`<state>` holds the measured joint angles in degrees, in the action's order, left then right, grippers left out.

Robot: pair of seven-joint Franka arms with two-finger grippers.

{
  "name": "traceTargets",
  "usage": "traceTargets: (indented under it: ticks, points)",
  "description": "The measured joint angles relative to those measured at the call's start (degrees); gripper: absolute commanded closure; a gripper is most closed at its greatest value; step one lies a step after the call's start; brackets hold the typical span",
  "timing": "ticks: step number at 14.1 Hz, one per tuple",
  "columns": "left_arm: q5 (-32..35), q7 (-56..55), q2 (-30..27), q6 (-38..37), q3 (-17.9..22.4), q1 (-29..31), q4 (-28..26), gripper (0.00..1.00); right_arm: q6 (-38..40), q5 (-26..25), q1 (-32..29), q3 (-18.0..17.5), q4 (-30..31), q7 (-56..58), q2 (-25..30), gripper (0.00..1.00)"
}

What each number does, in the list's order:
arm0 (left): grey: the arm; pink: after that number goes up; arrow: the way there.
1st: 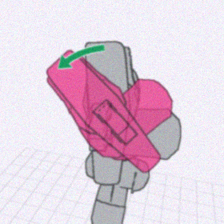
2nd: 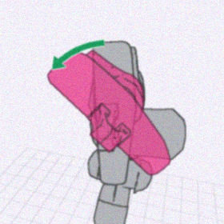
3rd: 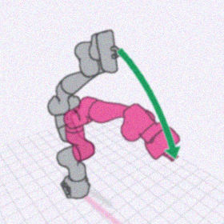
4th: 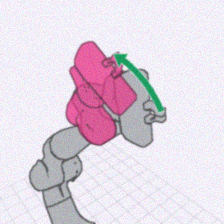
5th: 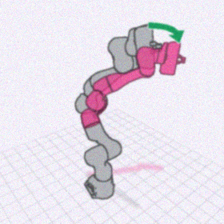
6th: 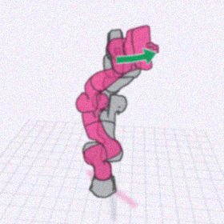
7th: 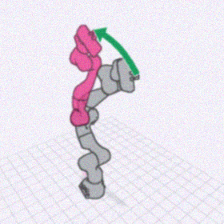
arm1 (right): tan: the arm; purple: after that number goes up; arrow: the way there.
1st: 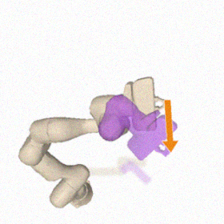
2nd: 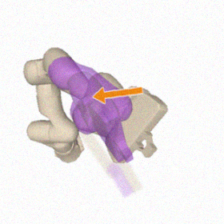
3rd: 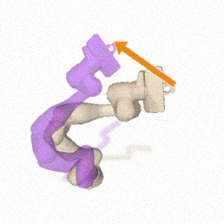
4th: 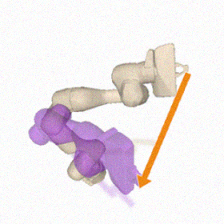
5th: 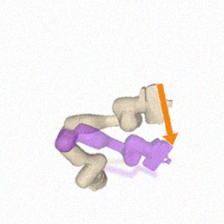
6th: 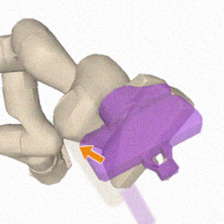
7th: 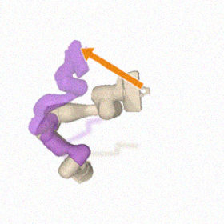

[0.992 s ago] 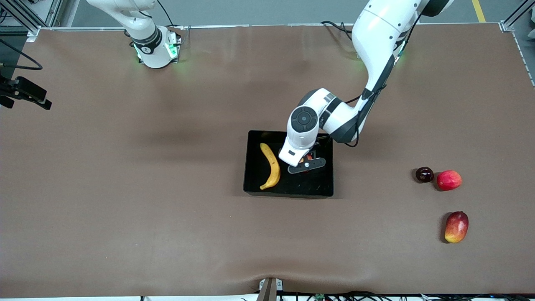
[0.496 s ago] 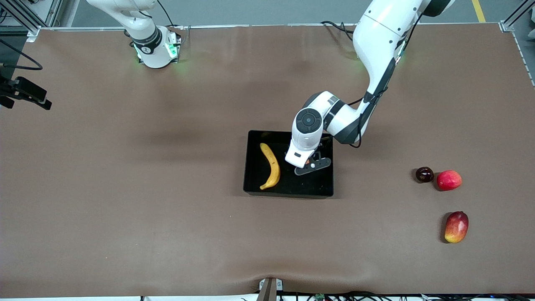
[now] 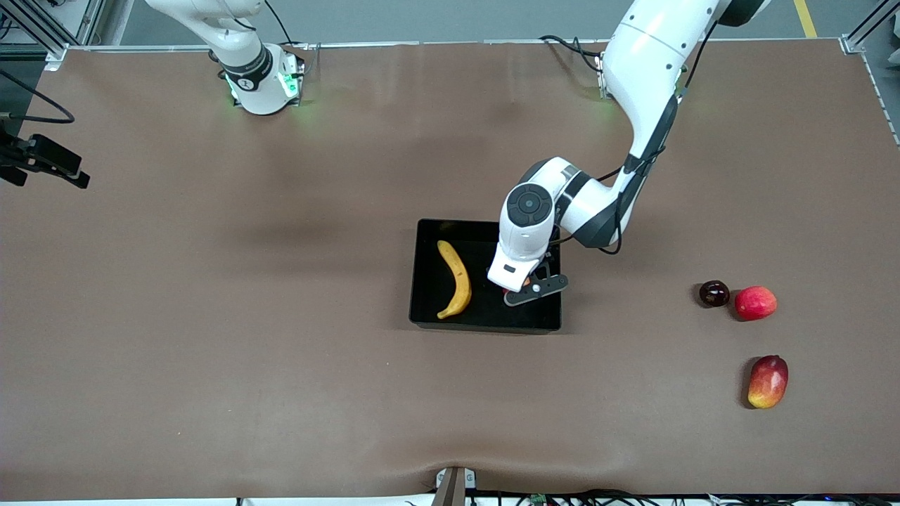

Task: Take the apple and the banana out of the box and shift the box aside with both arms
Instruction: 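Lift the apple and carry it toward the plum and red apple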

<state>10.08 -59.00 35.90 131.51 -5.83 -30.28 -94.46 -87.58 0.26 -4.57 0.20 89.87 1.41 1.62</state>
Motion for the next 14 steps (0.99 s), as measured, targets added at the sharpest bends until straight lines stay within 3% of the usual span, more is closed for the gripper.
traceTargets:
  ticks: [6,14]
  points:
    - [0.5,4.3,-5.7,-11.5,0.3,1.6,8.7,1.0,-0.1,0.0,0.0,0.0,-0.1,0.0,0.0,0.0]
    - [0.6,26.7,-3.6,-14.5,0.7,18.2,8.7,1.0,-0.1,0.0,0.0,0.0,-0.2,0.0,-0.1,0.0]
